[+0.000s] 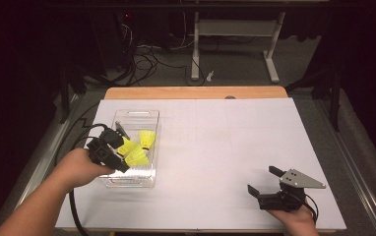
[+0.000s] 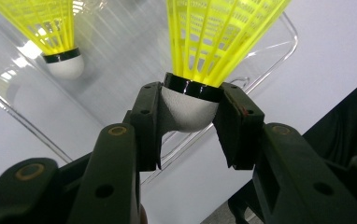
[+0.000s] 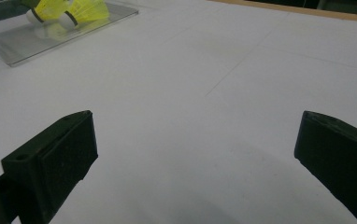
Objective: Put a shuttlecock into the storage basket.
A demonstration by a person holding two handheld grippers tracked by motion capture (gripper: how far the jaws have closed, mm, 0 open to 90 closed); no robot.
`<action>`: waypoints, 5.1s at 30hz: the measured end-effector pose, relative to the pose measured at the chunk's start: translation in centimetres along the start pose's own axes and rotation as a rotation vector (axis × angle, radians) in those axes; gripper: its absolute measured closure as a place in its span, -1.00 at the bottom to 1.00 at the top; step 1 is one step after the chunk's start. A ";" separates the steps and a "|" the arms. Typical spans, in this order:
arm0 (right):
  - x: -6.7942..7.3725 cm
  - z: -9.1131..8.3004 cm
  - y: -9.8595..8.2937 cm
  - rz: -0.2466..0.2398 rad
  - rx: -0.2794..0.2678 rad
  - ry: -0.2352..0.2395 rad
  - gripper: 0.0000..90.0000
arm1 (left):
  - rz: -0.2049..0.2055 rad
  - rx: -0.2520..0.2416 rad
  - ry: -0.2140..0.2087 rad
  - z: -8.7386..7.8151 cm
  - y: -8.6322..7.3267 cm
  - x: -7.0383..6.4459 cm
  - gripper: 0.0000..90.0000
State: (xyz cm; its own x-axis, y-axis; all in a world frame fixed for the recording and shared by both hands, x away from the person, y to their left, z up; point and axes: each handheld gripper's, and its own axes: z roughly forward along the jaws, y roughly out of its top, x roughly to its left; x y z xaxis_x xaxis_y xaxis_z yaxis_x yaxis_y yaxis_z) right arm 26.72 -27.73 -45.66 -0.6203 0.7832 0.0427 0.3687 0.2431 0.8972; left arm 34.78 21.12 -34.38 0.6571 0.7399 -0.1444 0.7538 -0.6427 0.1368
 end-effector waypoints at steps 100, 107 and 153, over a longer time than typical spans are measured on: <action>-0.1 0.1 -0.1 0.014 0.001 0.020 -1.00 | -0.101 0.066 -0.011 4.4 -1.7 4.2 0.25; -0.2 0.1 -0.1 0.015 0.000 0.021 -1.00 | -0.121 0.055 -0.029 4.2 -1.7 4.1 0.13; -0.2 -0.2 0.1 0.017 -0.014 0.021 -1.00 | -0.119 0.003 0.034 1.5 -0.2 1.8 -1.00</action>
State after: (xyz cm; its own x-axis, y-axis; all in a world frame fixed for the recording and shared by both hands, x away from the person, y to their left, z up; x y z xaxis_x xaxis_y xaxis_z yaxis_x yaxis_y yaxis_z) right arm 26.72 -27.98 -45.53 -0.6288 0.7747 0.0671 0.3697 0.2218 0.9023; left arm 35.85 22.32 -36.15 0.5624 0.8172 -0.1256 0.8264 -0.5507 0.1175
